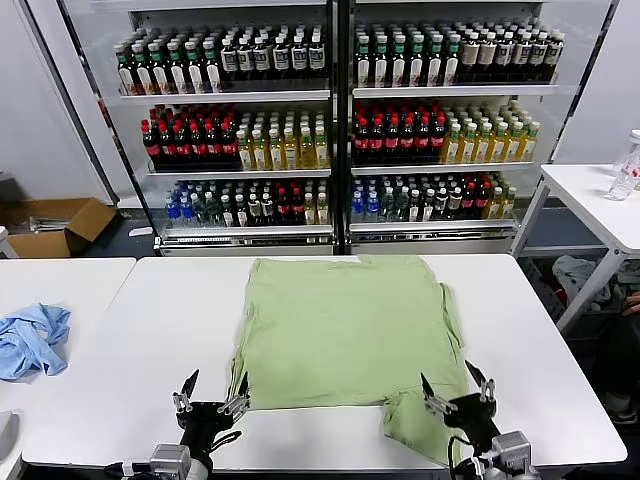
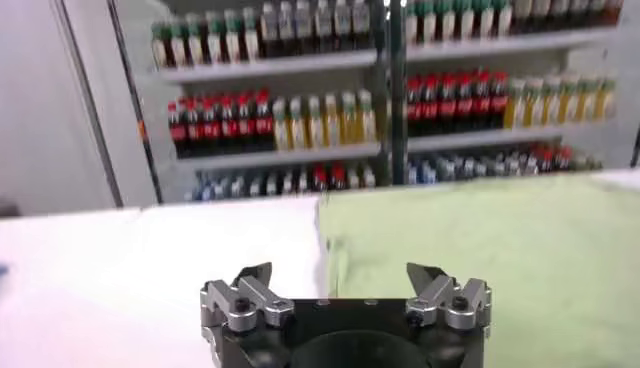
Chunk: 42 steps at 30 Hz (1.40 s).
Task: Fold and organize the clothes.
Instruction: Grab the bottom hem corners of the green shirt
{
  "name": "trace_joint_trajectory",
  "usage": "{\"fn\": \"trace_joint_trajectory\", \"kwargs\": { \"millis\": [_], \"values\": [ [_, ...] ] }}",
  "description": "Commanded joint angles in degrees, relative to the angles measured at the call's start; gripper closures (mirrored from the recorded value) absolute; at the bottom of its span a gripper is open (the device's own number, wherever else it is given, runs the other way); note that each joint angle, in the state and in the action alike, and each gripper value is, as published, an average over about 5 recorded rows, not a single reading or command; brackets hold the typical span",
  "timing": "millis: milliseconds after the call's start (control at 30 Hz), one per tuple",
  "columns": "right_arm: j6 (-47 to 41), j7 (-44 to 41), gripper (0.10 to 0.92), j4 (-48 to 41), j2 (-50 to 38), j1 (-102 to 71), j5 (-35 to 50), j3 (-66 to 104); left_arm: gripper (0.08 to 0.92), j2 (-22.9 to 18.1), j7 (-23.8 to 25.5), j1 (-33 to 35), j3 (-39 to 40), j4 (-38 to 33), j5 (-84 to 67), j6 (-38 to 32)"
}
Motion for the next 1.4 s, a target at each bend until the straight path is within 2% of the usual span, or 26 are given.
{"fn": "trace_joint_trajectory", "kwargs": {
  "millis": [33, 233, 400, 633, 933, 1200, 1267, 1400],
  "values": [
    [-1.8, -0.1, 0.203, -0.1, 0.2, -4.1, -0.6, 0.1, 0.177, 3.1, -1.6, -5.6, -0.3, 7.3, -7.3, 8.1],
    [-3.7, -0.3, 0.203, -0.7, 0.6, -4.0, 1.8, -1.1, 0.177, 3.3, -1.5, -6.1, 0.1, 8.2, -7.7, 8.1],
    [-6.2, 0.7, 0.223, -2.3, 1.3, -2.4, 7.6, -1.3, 0.204, 3.3, -1.5, -6.4, 0.7, 9.2, -7.9, 7.9],
    [-8.0, 1.6, 0.412, -2.7, 1.6, -2.6, 13.2, -1.2, 0.398, 3.5, -0.9, -5.0, 1.1, 8.5, -8.1, 7.7],
    [-8.0, 1.2, 0.672, -1.7, 2.0, -1.5, 13.9, -1.2, 0.658, 4.0, -0.1, -5.3, 1.2, 8.9, -11.9, 6.4],
    [-6.0, 0.0, 0.880, 2.4, 0.0, 0.0, 13.3, 1.9, 0.875, 4.8, 1.2, -5.9, 0.0, 6.6, -16.1, 2.8],
    [-6.2, -0.3, 0.906, 3.4, -0.7, 0.7, 13.3, 3.0, 0.907, 5.3, 1.7, -5.9, -0.6, 5.6, -16.9, 2.0],
    [-6.0, -0.4, 0.915, 4.9, -2.8, 3.5, 14.3, 5.0, 0.916, 6.8, 1.8, -6.2, -3.0, 3.0, -20.6, 1.6]
  ]
}}
